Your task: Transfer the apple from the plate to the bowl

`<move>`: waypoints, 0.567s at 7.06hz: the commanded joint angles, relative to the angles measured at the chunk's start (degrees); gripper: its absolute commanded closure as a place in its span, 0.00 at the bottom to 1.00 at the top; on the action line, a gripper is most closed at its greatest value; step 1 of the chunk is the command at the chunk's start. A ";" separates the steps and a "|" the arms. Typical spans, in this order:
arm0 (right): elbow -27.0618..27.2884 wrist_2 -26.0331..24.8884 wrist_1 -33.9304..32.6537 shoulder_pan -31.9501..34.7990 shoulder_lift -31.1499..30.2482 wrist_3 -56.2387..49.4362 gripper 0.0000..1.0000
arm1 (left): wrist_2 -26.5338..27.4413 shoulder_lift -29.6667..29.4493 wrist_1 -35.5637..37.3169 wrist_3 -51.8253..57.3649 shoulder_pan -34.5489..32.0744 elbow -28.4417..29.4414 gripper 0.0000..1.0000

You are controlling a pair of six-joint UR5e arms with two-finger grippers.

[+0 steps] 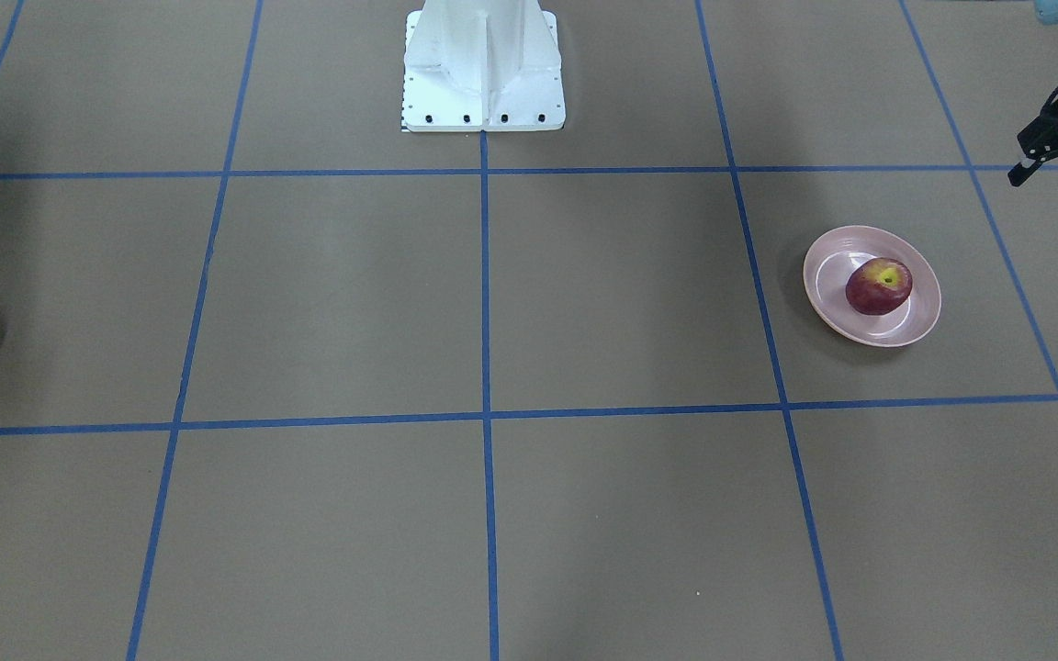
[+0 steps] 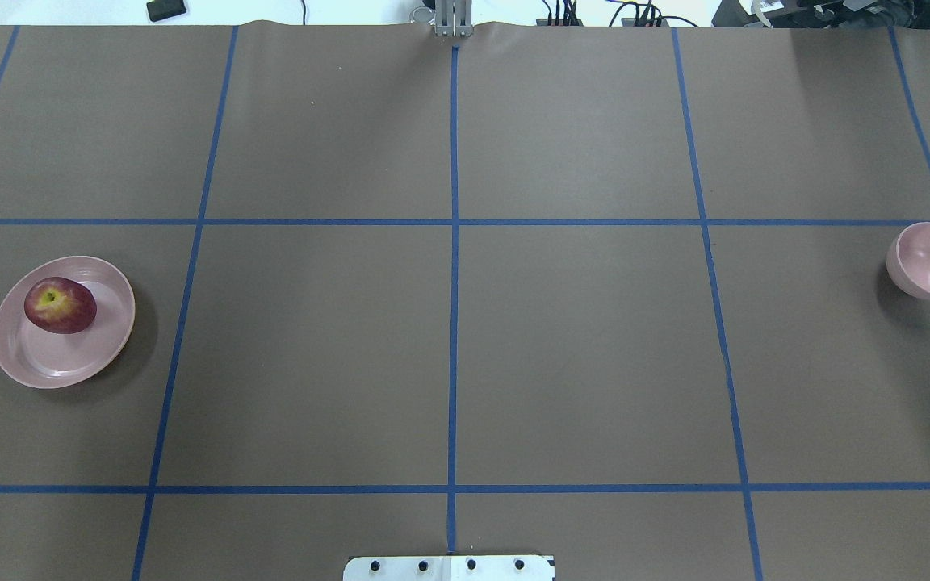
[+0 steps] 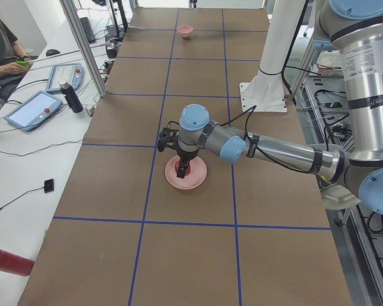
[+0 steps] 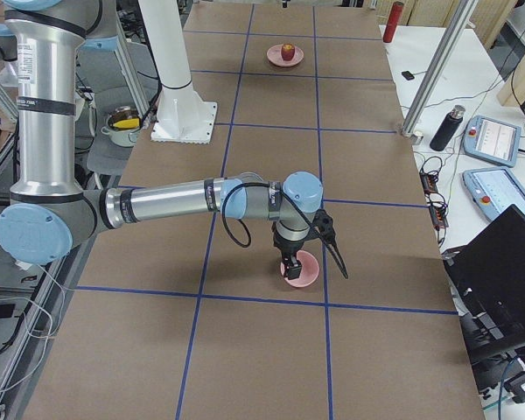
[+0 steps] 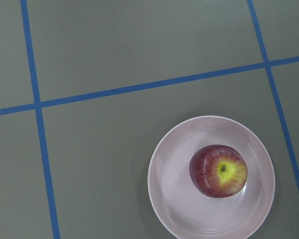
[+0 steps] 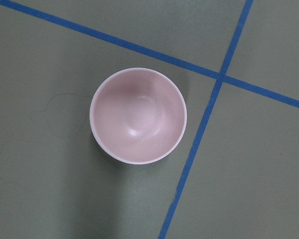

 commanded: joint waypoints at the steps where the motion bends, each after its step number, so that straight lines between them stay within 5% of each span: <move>1: 0.39 2.93 0.00 0.00 -1.02 -0.05 0.00 | 0.39 0.66 -0.09 0.21 0.01 0.92 0.02; 4: -0.04 4.63 0.18 0.00 -0.24 -0.31 0.00 | 0.48 0.14 -0.53 0.65 -0.17 7.22 0.02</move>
